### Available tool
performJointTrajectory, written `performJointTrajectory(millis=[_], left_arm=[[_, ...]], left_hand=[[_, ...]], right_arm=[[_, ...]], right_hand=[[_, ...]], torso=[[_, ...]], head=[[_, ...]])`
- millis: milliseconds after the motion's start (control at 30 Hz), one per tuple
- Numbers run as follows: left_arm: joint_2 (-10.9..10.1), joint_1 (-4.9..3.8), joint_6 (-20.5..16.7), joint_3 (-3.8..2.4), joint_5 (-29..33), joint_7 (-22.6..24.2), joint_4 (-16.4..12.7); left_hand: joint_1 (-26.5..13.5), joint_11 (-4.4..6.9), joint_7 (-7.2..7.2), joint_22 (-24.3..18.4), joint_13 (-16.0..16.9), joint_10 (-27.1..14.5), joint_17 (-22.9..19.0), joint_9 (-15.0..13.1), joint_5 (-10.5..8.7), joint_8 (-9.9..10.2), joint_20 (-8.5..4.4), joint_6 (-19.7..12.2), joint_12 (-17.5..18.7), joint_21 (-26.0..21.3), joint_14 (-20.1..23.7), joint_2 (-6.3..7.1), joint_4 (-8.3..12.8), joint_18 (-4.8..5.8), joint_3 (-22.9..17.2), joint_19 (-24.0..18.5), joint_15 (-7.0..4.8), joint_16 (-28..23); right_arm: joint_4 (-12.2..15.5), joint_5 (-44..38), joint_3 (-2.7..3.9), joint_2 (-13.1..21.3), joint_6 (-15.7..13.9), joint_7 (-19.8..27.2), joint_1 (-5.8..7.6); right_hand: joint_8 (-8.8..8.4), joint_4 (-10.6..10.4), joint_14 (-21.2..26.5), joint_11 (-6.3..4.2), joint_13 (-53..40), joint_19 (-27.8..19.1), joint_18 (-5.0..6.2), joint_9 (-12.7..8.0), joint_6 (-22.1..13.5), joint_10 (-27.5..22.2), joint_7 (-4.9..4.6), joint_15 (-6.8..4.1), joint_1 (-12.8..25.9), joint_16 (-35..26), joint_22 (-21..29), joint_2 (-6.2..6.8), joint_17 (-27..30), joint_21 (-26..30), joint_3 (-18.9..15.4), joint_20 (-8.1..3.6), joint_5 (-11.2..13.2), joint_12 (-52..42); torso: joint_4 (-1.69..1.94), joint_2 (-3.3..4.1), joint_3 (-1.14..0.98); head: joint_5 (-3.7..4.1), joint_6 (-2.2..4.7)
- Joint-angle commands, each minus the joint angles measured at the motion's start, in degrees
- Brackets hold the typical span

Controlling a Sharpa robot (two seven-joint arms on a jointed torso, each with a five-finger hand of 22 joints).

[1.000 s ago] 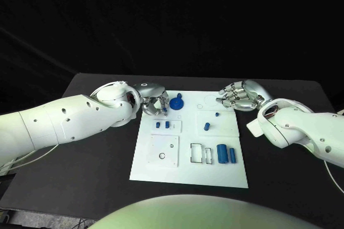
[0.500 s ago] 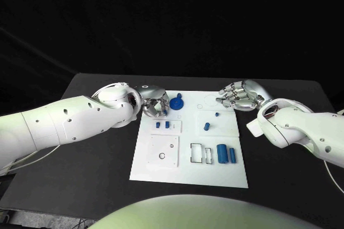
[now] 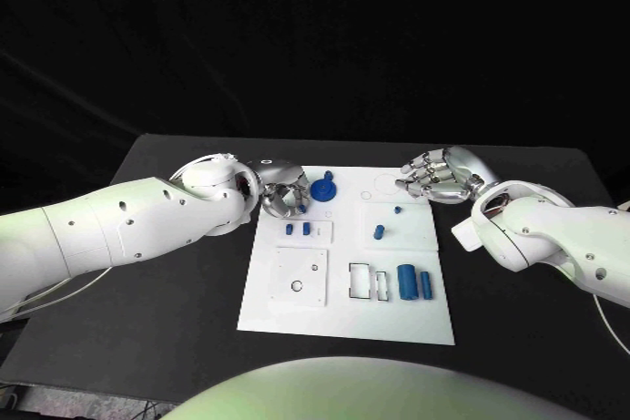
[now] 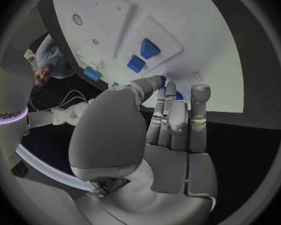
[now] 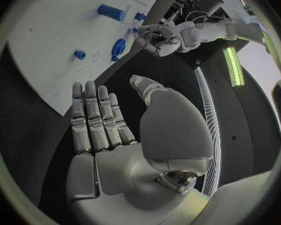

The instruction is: Assemble the parts on the task board

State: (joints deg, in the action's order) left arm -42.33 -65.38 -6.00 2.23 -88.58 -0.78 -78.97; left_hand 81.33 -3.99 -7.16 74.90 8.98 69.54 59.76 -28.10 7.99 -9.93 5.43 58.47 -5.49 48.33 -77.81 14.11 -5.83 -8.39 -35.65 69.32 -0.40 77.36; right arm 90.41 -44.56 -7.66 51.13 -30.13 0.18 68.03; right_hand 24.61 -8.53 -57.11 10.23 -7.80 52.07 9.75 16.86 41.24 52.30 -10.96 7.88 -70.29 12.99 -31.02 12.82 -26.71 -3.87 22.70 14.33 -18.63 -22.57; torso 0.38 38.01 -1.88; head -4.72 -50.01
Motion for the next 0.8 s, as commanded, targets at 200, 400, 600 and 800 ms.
performJointTrajectory(millis=[200,400,600,800], left_arm=[[0.0,0.03,2.44,0.02,-0.39,-1.27,-0.03],[0.04,0.04,2.4,0.02,-0.27,-0.98,-0.08],[0.3,0.04,1.88,0.13,0.56,-0.13,-0.06],[0.37,0.05,1.3,0.2,1.13,0.11,0.01]], left_hand=[[-0.31,0.07,-0.25,5.13,-0.01,0.57,-0.07,0.11,-0.35,0.31,0.28,0.4,0.32,0.25,0.01,-0.07,0.58,1.0,-0.23,-0.42,0.17,0.24],[-0.3,0.07,-0.26,5.13,0.01,0.67,-0.11,0.11,-0.34,0.29,0.3,0.47,0.33,0.28,0.03,-0.1,0.62,1.01,-0.25,-0.44,0.21,0.24],[-0.64,-0.01,-0.27,5.17,0.04,0.89,-0.04,0.2,-0.4,0.41,0.44,0.45,0.49,0.61,-0.01,0.06,0.66,1.09,-0.16,-0.41,0.43,0.39],[-1.48,-0.14,-0.24,5.1,-0.04,0.84,-0.58,1.07,-0.24,1.96,0.77,-1.91,1.45,0.86,0.25,0.56,0.85,1.02,-0.37,-0.76,0.71,0.53]], right_arm=[[0.06,-0.35,0.01,0.03,0.12,0.53,-0.04],[0.07,-0.35,0.01,0.03,0.12,0.54,-0.04],[0.06,-0.35,0.01,0.02,0.16,0.53,-0.04],[0.06,-0.36,0.01,0.06,0.19,0.51,-0.04]], right_hand=[[0.18,0.25,0.39,-0.1,0.05,-0.46,0.56,-0.1,0.25,-0.4,-2.36,-0.02,0.08,-0.28,0.05,-0.57,0.05,0.06,0.05,-0.11,-0.37,-0.26],[0.18,0.25,0.39,-0.1,0.05,-0.46,0.56,-0.1,0.25,-0.4,-2.36,-0.02,0.08,-0.28,0.05,-0.57,0.05,0.06,0.05,-0.11,-0.37,-0.26],[0.18,0.25,0.39,-0.1,0.05,-0.46,0.56,-0.1,0.25,-0.4,-2.36,-0.02,0.08,-0.28,0.05,-0.57,0.05,0.06,0.05,-0.11,-0.37,-0.26],[0.24,0.31,0.36,-0.09,0.18,-0.51,0.57,-0.17,0.24,-0.42,-2.37,-0.01,0.1,-0.4,0.21,-0.57,0.13,0.05,0.08,-0.08,-0.39,-0.29]], torso=[[-0.02,0.0,0.03],[0.02,0.01,0.02],[0.03,0.01,0.04],[-0.01,-0.01,0.02]], head=[[-0.02,0.01],[0.01,0.01],[0.01,0.01],[-0.01,0.01]])
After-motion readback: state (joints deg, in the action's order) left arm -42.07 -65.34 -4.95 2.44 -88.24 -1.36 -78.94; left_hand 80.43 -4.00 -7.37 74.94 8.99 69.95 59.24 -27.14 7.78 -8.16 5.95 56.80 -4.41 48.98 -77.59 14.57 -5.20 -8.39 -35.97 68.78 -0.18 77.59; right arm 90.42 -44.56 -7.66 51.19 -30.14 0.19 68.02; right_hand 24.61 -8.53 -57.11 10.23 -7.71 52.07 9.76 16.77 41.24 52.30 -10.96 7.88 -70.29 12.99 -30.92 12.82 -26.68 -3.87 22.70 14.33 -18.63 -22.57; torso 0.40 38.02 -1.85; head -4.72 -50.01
